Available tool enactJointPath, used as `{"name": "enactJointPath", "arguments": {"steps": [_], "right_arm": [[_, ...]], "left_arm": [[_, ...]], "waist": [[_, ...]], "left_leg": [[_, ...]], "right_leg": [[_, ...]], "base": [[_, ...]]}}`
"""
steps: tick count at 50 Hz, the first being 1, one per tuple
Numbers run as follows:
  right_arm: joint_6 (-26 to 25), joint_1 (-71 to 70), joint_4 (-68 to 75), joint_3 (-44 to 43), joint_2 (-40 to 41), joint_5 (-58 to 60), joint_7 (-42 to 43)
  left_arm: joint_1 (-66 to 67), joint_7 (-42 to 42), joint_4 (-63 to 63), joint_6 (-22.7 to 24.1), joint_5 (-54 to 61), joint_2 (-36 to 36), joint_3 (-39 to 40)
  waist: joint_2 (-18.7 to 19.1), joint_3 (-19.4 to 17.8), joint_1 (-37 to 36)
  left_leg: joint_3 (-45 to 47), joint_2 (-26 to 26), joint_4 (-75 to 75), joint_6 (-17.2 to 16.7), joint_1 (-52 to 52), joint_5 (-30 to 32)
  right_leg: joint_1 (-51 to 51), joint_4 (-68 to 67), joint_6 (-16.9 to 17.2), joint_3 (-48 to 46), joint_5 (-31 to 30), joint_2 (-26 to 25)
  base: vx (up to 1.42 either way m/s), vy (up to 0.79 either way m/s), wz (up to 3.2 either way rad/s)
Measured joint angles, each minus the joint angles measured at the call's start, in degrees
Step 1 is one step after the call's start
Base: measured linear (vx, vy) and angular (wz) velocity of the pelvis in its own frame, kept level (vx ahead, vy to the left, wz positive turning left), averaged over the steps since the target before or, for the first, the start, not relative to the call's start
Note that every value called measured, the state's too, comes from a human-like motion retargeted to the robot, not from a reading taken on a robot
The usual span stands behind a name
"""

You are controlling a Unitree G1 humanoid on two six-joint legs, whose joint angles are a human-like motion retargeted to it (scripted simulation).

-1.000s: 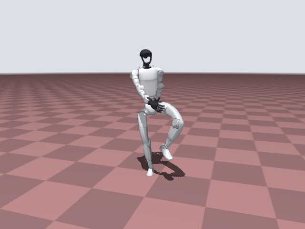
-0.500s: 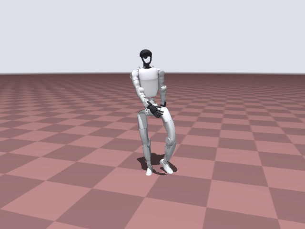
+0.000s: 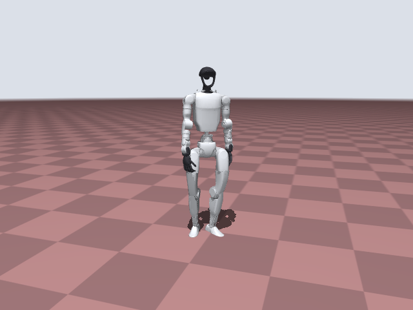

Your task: Upper body actions

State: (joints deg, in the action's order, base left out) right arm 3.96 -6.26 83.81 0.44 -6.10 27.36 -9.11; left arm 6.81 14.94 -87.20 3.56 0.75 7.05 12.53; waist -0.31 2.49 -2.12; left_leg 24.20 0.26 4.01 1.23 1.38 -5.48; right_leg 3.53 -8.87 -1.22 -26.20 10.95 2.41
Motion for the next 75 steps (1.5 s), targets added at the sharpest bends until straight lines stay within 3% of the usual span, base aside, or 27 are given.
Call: {"name": "enactJointPath", "arguments": {"steps": [2,5,7,8,10,13,15,18,22,27,35,40,45,50,56,61,65,67,68,72,75], "right_arm": [[-0.35,3.33,0.83,-1.38,-0.85,0.78,0.89],[-0.40,7.58,1.95,-3.84,-2.11,2.90,2.27],[-0.27,9.57,2.71,-4.75,-3.23,4.84,4.54],[-0.11,10.46,3.15,-4.95,-3.96,6.00,6.06],[-0.29,12.05,4.25,-5.11,-5.76,8.74,8.58],[-2.51,13.47,7.36,-4.89,-7.78,10.80,10.36],[-3.75,15.45,9.61,-6.53,-8.86,10.94,10.37],[-5.51,19.08,12.86,-8.52,-10.09,9.22,10.03],[-8.24,24.11,13.59,-11.92,-10.90,4.83,9.54],[-7.75,25.50,13.59,-14.25,-10.53,-0.11,8.44],[-4.76,20.54,10.95,-11.15,-8.43,5.37,5.26],[-3.06,17.82,6.13,-8.08,-6.70,10.36,4.19],[-1.50,14.94,3.02,-5.93,-6.27,11.28,3.77],[-0.87,11.23,2.71,-4.16,-5.93,9.26,3.90],[-1.49,8.02,3.08,-0.62,-4.93,6.14,1.46],[-0.79,5.39,1.28,2.38,-3.24,2.86,0.17],[-0.76,0.04,1.37,4.28,-0.53,-7.74,-0.83],[-0.27,-3.46,0.60,3.64,0.74,-14.49,-4.08],[-0.74,-5.34,0.21,2.90,1.37,-16.85,-5.83],[-3.21,-15.42,-2.45,-3.01,3.87,-20.33,-8.02],[-3.93,-24.81,-5.53,-4.80,5.57,-22.57,-9.41]], "left_arm": [[-2.05,-0.67,-0.74,-0.45,-0.32,0.31,-2.19],[-7.11,-1.58,-1.28,-1.18,1.40,-0.47,-4.55],[-11.10,-2.15,0.13,0.24,5.04,-1.76,-5.79],[-13.57,-2.53,1.13,0.83,7.46,-2.24,-6.81],[-19.98,-2.94,2.77,0.43,10.47,-1.96,-7.71],[-29.66,-5.04,7.40,0.66,7.34,-2.01,-3.12],[-35.56,-5.67,11.12,1.34,6.93,-2.37,-3.41],[-42.30,-6.39,16.71,2.72,7.50,-2.04,-5.10],[-47.72,-8.78,21.79,4.58,5.03,-1.17,-7.00],[-49.70,-12.39,22.88,5.48,3.70,0.02,-8.87],[-41.04,-12.16,19.75,5.66,3.24,-0.41,-10.36],[-32.42,-9.04,15.48,4.63,4.25,-1.99,-9.78],[-24.11,-7.44,11.53,4.27,4.58,-3.17,-8.94],[-18.22,-5.86,8.31,3.93,3.60,-3.63,-6.93],[-9.99,-4.07,4.33,2.54,1.14,-2.48,-3.33],[-0.89,-1.32,3.63,1.13,1.63,-1.50,0.12],[4.96,-3.77,1.73,0.37,0.90,-0.25,3.19],[7.23,-4.22,-1.11,-0.67,0.27,1.06,3.69],[8.25,-3.60,-2.99,-1.45,-0.79,1.68,3.94],[13.09,0.95,-9.07,-3.38,-6.86,3.29,3.99],[18.01,3.47,-10.20,-4.14,-10.91,2.58,3.15]], "waist": [[0.10,-0.36,0.32],[1.42,-2.06,-0.28],[3.48,-5.03,1.39],[4.12,-6.85,2.45],[4.69,-10.00,5.06],[5.62,-13.04,12.45],[6.19,-15.48,16.53],[7.95,-18.12,20.96],[9.59,-19.15,22.83],[8.48,-17.85,21.95],[4.45,-10.46,17.62],[3.35,-5.95,13.89],[1.75,-1.51,10.21],[-1.39,-0.15,5.04],[-1.88,0.83,1.35],[-1.73,-1.05,0.95],[-3.57,-4.89,-1.44],[-4.64,-7.12,-4.20],[-4.96,-7.75,-5.85],[-4.77,-12.19,-15.18],[-6.58,-16.52,-18.56]], "left_leg": [[-0.71,-0.01,0.41,0.58,0.41,-0.54],[-0.86,1.67,1.77,1.50,0.71,-1.44],[-2.09,3.89,3.12,1.96,1.35,-1.88],[-2.36,4.55,3.80,2.17,2.00,-2.09],[-2.30,4.86,4.84,2.71,3.08,-2.48],[-4.63,5.82,6.44,3.88,1.89,-2.84],[-7.58,6.98,7.34,4.04,1.80,-2.38],[-11.05,11.05,9.46,3.51,1.34,-2.38],[-12.37,15.36,11.91,2.98,0.85,-3.10],[-11.04,16.57,12.69,2.21,0.70,-3.65],[-6.64,10.49,8.25,3.02,1.39,-3.17],[-3.79,7.88,5.49,2.71,2.26,-3.00],[-0.98,4.10,3.92,2.29,2.06,-3.44],[3.12,-0.13,3.58,1.57,2.31,-4.35],[5.65,-0.41,4.41,-0.23,1.91,-4.98],[5.36,2.71,13.57,-1.91,-2.09,-2.80],[1.59,9.65,37.97,-2.02,-14.09,11.21],[-1.85,12.98,52.43,2.14,-23.01,16.32],[-3.91,14.51,60.08,2.38,-28.06,14.50],[-1.65,30.56,85.62,8.94,-42.40,4.85],[0.86,32.27,94.37,11.56,-50.22,2.20]], "right_leg": [[-0.56,-4.14,0.54,-1.25,-1.49,1.05],[-5.06,-17.49,1.81,-3.06,-13.25,3.72],[-10.41,-30.45,-0.47,-3.69,-20.92,5.86],[-13.92,-37.89,-2.30,-2.57,-21.70,6.70],[-21.01,-54.69,-6.50,-4.25,-16.48,12.82],[-32.13,-72.44,-11.93,-8.24,-10.27,21.56],[-41.14,-79.81,-12.61,-6.68,-8.73,22.38],[-52.24,-81.94,-13.37,-6.57,-8.88,19.19],[-60.49,-78.20,-13.55,-8.81,-10.09,15.78],[-57.80,-69.68,-13.50,-11.39,-11.83,11.21],[-36.52,-56.45,-9.67,-8.82,-15.65,8.25],[-21.49,-39.52,-5.37,-1.97,-21.55,2.39],[-7.56,-18.36,-1.82,2.71,-23.50,-0.32],[1.73,-1.81,2.03,0.12,-10.01,0.75],[2.42,6.36,0.01,1.46,-4.92,-0.14],[1.11,5.65,-1.19,4.83,-4.28,-0.03],[0.97,5.24,-2.01,6.46,-4.21,1.31],[1.54,5.60,-2.58,6.06,-4.86,1.47],[1.71,6.09,-2.89,5.37,-5.46,1.37],[3.10,6.40,-4.74,5.69,-6.64,-0.10],[4.58,5.66,-5.40,7.80,-6.88,2.33]], "base": [[0.25,0.24,0.22],[0.08,0.14,0.05],[0.05,0.24,0.29],[0.03,0.26,0.25],[0.02,0.33,0.22],[-0.06,0.28,0.66],[-0.01,0.11,1.13],[0.08,-0.03,0.91],[0.14,-0.06,0.19],[0.02,-0.09,-0.29],[0.06,-0.01,-0.41],[0.05,-0.04,-0.44],[0.03,-0.07,-0.47],[-0.08,-0.14,-0.64],[-0.13,-0.20,-0.36],[-0.25,-0.21,-0.04],[-0.40,-0.26,0.07],[-0.30,-0.32,0.07],[-0.18,-0.26,-0.11],[-0.12,-0.28,-0.70],[-0.09,-0.17,-0.79]]}}
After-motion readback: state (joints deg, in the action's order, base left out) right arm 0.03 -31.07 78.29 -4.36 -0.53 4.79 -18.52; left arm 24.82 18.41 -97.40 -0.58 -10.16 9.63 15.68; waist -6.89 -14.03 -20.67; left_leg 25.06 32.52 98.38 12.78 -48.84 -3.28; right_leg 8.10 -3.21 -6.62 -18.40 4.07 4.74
